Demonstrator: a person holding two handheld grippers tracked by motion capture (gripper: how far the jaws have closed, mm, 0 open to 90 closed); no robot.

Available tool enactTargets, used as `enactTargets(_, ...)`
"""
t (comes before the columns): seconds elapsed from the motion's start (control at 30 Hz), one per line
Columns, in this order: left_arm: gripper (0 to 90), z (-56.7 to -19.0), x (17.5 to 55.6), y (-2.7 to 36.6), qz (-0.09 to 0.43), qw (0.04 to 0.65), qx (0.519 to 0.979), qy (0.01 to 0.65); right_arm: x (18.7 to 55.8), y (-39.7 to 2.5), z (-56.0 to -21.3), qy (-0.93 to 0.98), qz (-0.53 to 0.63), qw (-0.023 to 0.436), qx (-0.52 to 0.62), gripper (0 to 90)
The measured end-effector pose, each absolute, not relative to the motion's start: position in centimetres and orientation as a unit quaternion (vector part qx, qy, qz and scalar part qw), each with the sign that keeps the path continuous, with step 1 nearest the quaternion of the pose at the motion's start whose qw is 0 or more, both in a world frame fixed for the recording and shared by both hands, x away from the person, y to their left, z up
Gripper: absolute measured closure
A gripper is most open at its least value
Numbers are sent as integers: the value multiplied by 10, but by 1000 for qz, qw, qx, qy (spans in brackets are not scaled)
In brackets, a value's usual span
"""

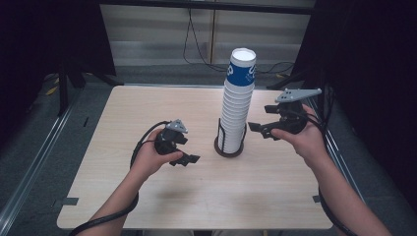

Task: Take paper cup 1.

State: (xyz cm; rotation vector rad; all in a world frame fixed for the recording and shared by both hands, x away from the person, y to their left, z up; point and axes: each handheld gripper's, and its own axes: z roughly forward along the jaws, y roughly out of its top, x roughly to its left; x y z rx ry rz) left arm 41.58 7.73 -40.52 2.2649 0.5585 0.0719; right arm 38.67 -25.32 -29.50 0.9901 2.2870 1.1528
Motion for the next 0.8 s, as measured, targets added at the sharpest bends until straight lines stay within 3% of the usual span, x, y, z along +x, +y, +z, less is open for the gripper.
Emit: enactTargets(0.8,164,-355,446,35,36,408,893,187,422,-234,-232,791,451,208,358,132)
